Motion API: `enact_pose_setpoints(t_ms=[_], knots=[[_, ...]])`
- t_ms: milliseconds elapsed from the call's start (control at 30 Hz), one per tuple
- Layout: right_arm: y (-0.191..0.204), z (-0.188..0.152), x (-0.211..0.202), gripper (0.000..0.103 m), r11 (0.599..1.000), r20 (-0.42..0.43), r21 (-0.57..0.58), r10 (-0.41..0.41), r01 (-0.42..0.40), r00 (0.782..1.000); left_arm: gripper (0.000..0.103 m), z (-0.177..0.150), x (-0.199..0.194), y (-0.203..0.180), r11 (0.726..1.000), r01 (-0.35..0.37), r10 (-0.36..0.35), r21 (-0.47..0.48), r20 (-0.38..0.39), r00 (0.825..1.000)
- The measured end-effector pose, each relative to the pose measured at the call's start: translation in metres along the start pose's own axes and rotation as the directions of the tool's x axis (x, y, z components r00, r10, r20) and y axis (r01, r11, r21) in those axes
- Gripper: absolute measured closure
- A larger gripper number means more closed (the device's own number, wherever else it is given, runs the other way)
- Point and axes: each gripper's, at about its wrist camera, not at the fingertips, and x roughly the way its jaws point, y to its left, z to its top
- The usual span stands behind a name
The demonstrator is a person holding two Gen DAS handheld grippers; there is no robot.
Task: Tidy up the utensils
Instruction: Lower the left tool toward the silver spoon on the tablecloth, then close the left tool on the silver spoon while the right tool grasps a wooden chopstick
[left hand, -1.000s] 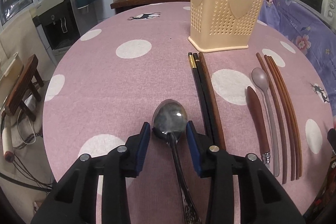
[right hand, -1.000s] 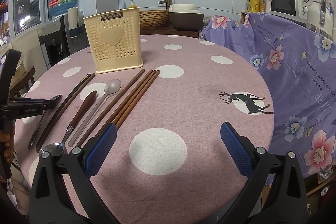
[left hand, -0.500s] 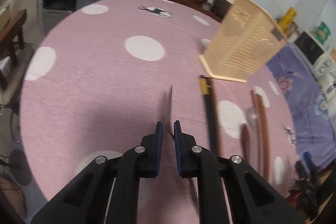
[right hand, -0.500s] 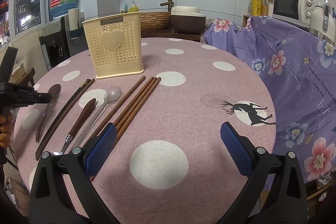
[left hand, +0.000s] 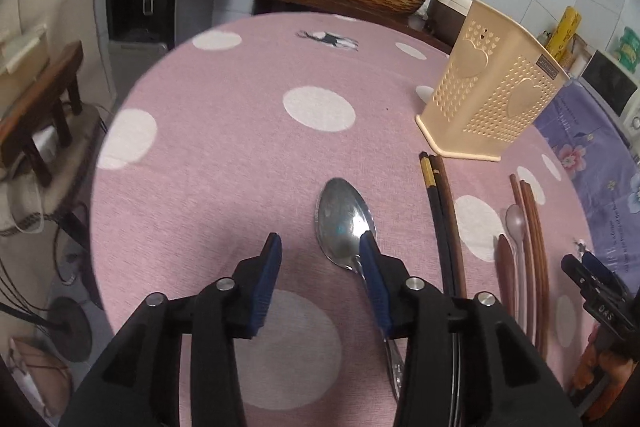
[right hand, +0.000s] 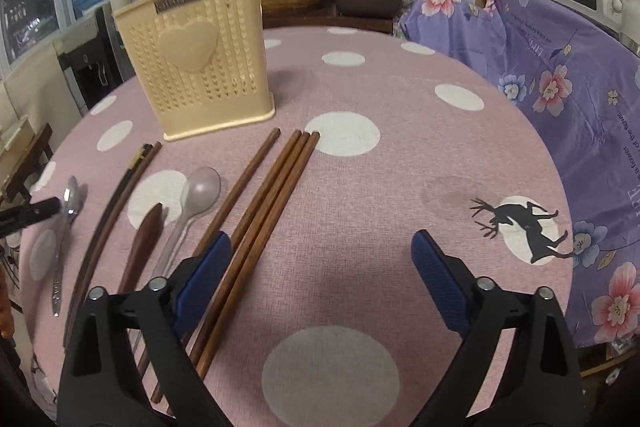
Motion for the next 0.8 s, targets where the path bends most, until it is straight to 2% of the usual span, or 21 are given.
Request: enact_pose_setpoints(t_ms=[67, 267, 333, 500, 667, 800], knots=[[0.003, 0.000, 0.009, 0.024, 1.000, -0.035, -0.006, -0.017, 0.016, 0.999, 0.057, 0.000, -0.004, -0.003, 1.000, -0.011, 0.010, 0.020, 0.014, 1.000], [0.011, 0.002, 0.012, 0.026, 1.000, -0.050, -0.011, -0.017, 0.016, 0.999, 0.053, -0.001, -0.006, -0.010, 0.998, -0.021, 0.020, 0.053, 0.028, 0.999], [0.011, 0.003, 0.012, 0.033, 0.999, -0.052, -0.035, -0.043, 0.041, 0.998, 0.053, -0.002, -0.005, -0.010, 0.998, -0.022, 0.020, 0.053, 0.023, 1.000], [-0.017, 0.007, 0.009, 0.041, 0.999, -0.071, 0.036, -0.024, 0.027, 0.997, 0.053, -0.006, -0.006, -0.006, 0.998, -0.033, 0.032, 0.045, 0.019, 0.999], [-0.031, 0.019, 0.013, 0.042, 0.993, -0.077, 0.113, 0.024, -0.016, 0.997, 0.053, -0.004, -0.005, -0.006, 0.999, -0.042, 0.041, 0.026, 0.014, 0.999], [-0.036, 0.030, 0.025, 0.049, 0.988, -0.088, 0.157, 0.014, 0.000, 0.996, 0.053, -0.003, -0.004, -0.014, 0.996, -0.078, 0.077, 0.046, 0.019, 0.997]])
